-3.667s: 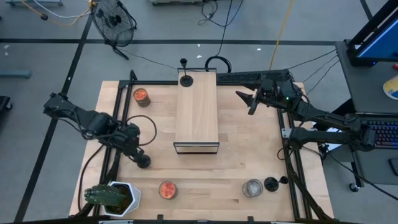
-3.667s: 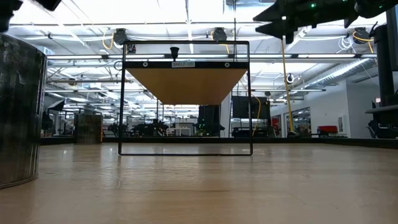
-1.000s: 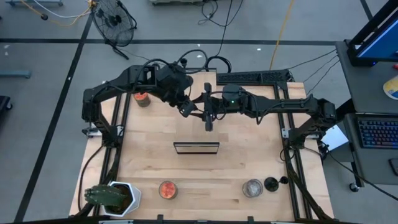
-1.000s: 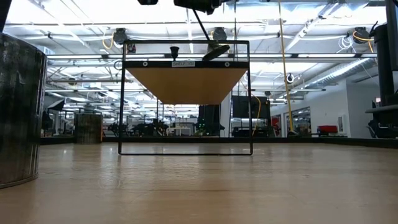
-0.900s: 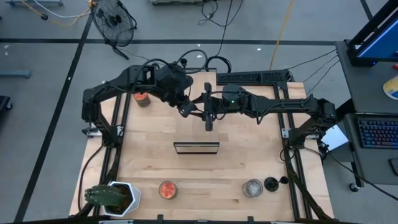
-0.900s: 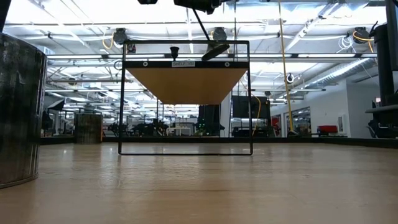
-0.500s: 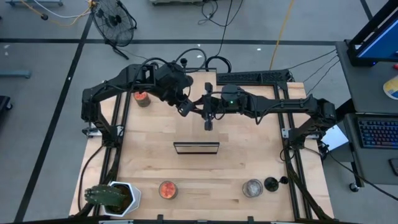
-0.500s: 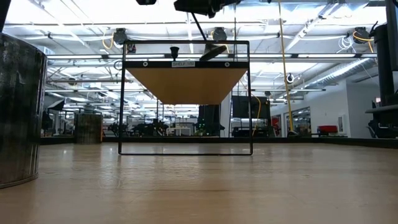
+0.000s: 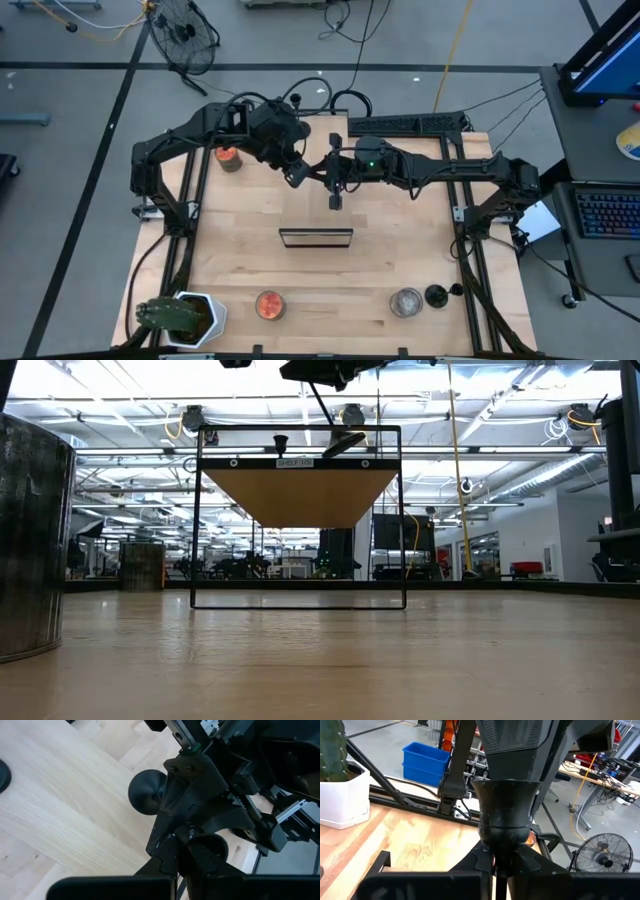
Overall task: Pick & Place candle stick holders
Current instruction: Put the left black candle holder on the shelf
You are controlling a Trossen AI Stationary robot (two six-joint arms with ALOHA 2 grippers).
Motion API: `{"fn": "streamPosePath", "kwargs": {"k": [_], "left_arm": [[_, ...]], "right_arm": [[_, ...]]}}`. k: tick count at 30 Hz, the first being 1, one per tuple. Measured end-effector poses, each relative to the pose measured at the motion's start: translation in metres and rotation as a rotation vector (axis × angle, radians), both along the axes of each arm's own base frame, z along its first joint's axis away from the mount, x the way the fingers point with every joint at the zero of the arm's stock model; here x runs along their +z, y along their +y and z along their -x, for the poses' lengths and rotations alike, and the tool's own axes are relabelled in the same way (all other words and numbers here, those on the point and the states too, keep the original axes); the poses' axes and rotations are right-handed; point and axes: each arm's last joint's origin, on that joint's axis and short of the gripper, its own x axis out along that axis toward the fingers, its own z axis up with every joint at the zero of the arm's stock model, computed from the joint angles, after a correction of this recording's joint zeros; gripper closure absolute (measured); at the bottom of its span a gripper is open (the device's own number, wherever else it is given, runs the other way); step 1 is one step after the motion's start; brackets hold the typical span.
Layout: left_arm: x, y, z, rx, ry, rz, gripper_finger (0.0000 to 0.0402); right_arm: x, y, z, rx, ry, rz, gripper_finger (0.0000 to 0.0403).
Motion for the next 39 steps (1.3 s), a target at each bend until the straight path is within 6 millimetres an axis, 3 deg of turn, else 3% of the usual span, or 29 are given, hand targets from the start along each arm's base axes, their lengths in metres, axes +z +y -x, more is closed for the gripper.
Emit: {"fn": "streamPosePath", "kwargs": {"k": [12, 22, 30, 39], "left_arm": [[0.001, 0.001, -0.003, -0.022, -0.028, -0.042, 0.0282], [0.021, 0.002, 0.019, -0.005, -0.096, -0.069, 0.0204], [0.038, 0.003, 0.049, 0.054, -0.132, -0.128, 0.0188], [0.048, -0.004, 0.085, 0.104, -0.054, -0.359, 0.0188]], "right_arm": [[0.002, 0.0, 0.0, -0.001, -0.018, -0.006, 0.0385], [0.002, -0.005, 0.001, -0.019, -0.013, -0.045, 0.0385], [0.002, -0.012, 0.002, -0.085, -0.02, -0.035, 0.0385], [0.017, -0.049, 0.009, -0.193, -0.163, -0.069, 0.0385]]}}
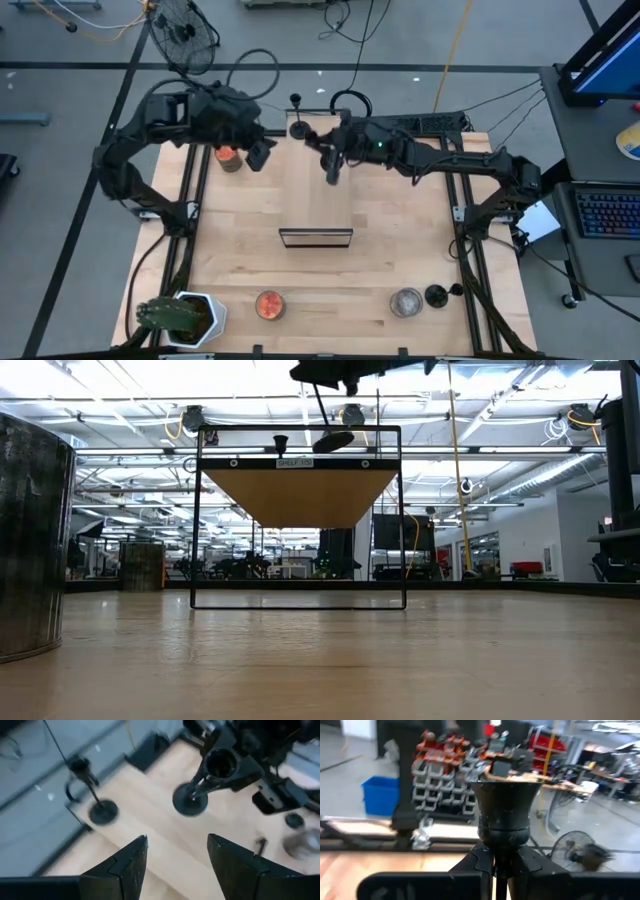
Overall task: Pick & Place candle stick holders
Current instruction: Put the left black candle holder on the shelf
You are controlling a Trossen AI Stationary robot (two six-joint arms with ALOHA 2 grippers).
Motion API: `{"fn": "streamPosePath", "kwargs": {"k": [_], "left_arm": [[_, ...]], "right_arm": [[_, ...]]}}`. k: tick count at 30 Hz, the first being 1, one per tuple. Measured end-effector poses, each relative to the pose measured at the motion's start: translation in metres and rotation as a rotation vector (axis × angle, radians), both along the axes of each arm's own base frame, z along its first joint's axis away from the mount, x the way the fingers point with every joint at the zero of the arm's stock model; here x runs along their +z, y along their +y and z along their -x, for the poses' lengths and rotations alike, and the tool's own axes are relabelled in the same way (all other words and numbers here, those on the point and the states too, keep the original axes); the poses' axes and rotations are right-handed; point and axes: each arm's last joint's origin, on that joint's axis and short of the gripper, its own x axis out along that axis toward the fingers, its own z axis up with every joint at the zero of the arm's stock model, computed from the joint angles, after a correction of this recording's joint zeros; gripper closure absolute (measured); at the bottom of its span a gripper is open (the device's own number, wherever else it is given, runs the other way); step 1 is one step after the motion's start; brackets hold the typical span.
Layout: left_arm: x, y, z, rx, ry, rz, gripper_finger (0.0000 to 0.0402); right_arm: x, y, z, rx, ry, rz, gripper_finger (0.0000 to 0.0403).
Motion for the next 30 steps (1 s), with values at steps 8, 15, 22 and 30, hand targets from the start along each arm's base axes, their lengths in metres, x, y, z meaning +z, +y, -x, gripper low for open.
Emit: {"fn": "streamPosePath", "kwargs": {"k": [8, 15, 22, 30], "left_arm": [[-0.014, -0.003, 0.02, 0.059, 0.02, -0.018, 0.0188], [-0.051, -0.005, 0.032, 0.08, -0.057, -0.014, 0.0188], [-0.09, -0.01, 0.053, 0.114, -0.147, 0.015, 0.0188], [-0.124, -0.014, 0.074, 0.125, -0.257, 0.016, 0.0188]], "right_arm": [[0.01, -0.042, 0.013, -0.088, -0.131, -0.056, 0.0385], [0.003, -0.072, 0.014, -0.105, -0.194, -0.136, 0.0385], [-0.022, -0.094, 0.002, -0.116, -0.2, -0.197, 0.0385], [-0.044, -0.119, -0.002, -0.17, -0.19, -0.198, 0.0385]]}}
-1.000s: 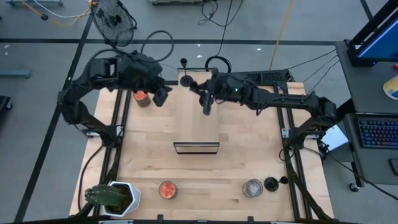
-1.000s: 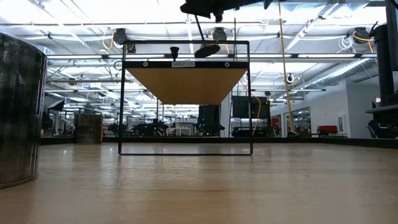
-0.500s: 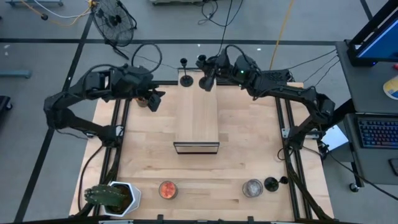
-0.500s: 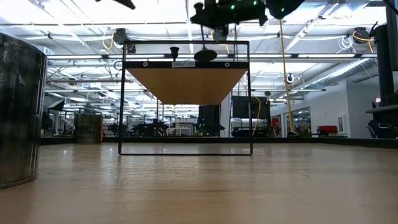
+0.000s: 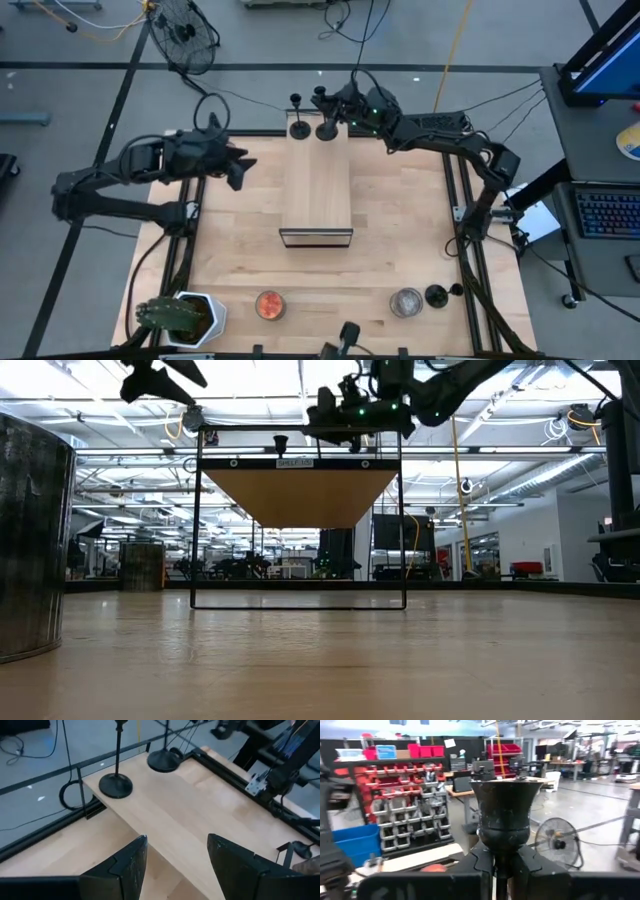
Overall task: Pick & Place candle stick holders
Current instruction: Put the left black candle holder on the shelf
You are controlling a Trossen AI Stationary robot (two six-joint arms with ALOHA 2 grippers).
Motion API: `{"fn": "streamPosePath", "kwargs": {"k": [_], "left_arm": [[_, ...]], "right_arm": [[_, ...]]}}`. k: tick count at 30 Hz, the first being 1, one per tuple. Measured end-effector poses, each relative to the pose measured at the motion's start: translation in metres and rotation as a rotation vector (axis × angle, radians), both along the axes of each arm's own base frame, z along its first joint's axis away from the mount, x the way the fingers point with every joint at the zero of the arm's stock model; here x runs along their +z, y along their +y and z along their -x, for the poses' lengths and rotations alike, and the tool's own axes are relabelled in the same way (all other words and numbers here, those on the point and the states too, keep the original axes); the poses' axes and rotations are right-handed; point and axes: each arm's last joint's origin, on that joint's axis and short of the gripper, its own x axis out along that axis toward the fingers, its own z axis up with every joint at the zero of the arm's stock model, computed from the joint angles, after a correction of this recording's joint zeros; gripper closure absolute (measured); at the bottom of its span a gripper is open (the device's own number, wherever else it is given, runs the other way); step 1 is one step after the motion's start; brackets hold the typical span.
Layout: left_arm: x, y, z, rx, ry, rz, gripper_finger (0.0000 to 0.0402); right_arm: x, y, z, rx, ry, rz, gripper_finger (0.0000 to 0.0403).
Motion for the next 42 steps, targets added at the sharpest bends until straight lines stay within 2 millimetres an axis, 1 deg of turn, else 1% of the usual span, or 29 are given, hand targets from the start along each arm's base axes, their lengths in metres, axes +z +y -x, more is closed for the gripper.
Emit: {"fn": "streamPosePath", "kwargs": {"k": [6, 9, 13, 18, 25, 40, 42], "left_arm": [[-0.014, -0.001, 0.007, 0.012, -0.027, 0.018, 0.0188], [-0.015, -0.002, 0.008, 0.013, -0.029, 0.019, 0.0188], [-0.015, -0.002, 0.008, 0.009, -0.026, 0.012, 0.0188], [-0.015, -0.002, 0.008, 0.009, -0.025, 0.01, 0.0188], [-0.014, -0.001, 0.008, 0.006, -0.019, -0.012, 0.0188], [-0.014, -0.001, 0.008, 0.026, -0.014, -0.027, 0.0188], [-0.014, -0.001, 0.008, 0.026, -0.014, -0.027, 0.0188]], "right_arm": [[-0.004, -0.012, 0.007, -0.033, -0.003, -0.019, 0.0385], [-0.012, -0.015, 0.011, -0.042, -0.001, -0.035, 0.0385], [-0.023, -0.014, 0.013, -0.041, -0.013, -0.048, 0.0385], [-0.026, -0.011, 0.015, -0.041, -0.038, -0.008, 0.0385], [-0.033, -0.011, 0.017, -0.054, -0.01, 0.033, 0.0384], [-0.032, -0.011, 0.018, -0.082, -0.013, 0.065, 0.0383], [-0.035, -0.011, 0.015, -0.079, -0.032, 0.076, 0.0383]]}}
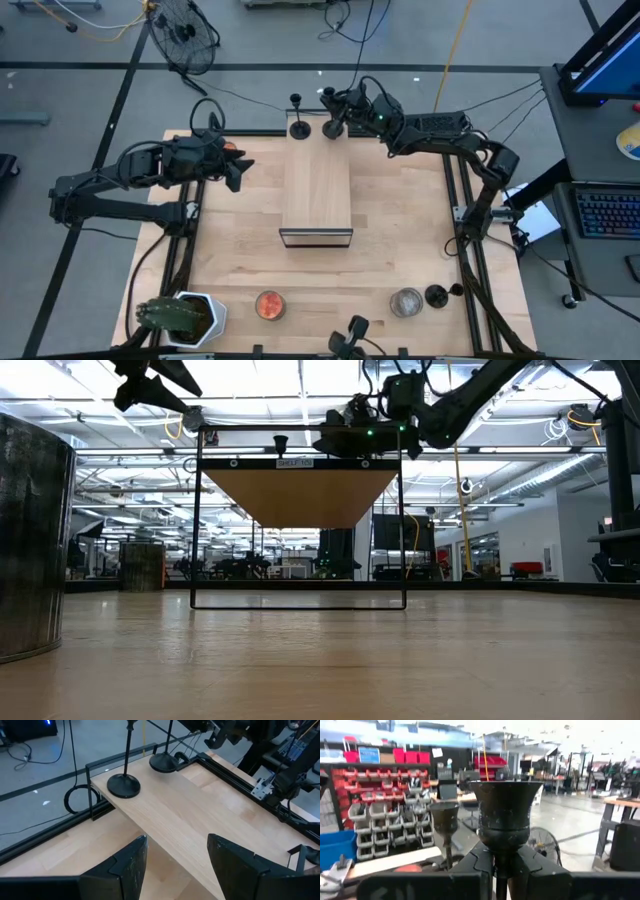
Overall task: Pick & Place candle stick holders
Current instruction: Put the left black candle holder on the shelf
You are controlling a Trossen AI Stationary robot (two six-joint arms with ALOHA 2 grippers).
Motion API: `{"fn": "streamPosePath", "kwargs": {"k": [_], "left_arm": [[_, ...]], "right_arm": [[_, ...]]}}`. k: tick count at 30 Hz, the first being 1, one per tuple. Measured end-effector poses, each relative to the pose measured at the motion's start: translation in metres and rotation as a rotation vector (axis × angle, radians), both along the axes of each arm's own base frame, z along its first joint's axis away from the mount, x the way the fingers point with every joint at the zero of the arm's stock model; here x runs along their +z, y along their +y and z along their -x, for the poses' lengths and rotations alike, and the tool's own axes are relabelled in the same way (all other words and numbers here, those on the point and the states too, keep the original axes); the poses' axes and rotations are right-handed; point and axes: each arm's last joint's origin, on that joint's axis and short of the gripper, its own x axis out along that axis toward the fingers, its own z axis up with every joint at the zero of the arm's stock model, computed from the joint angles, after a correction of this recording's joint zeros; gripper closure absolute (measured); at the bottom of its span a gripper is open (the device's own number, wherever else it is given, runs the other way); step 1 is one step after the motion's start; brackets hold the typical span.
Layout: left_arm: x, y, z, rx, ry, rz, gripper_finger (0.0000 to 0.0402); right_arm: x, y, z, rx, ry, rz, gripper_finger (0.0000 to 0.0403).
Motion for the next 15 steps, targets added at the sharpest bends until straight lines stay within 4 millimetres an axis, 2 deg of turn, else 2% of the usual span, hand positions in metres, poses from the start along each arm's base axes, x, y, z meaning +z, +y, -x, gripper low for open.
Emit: {"fn": "streamPosePath", "kwargs": {"k": [6, 15], "left_arm": [[0.0, 0.0, 0.0, 0.0, 0.0, 0.0, 0.0188], [0.0, 0.0, 0.0, -0.003, 0.001, -0.002, 0.0188]], "right_arm": [[-0.011, -0.002, -0.006, -0.015, -0.019, -0.021, 0.0383], [-0.014, -0.004, -0.006, -0.025, 0.013, 0.0, 0.0383]]}}
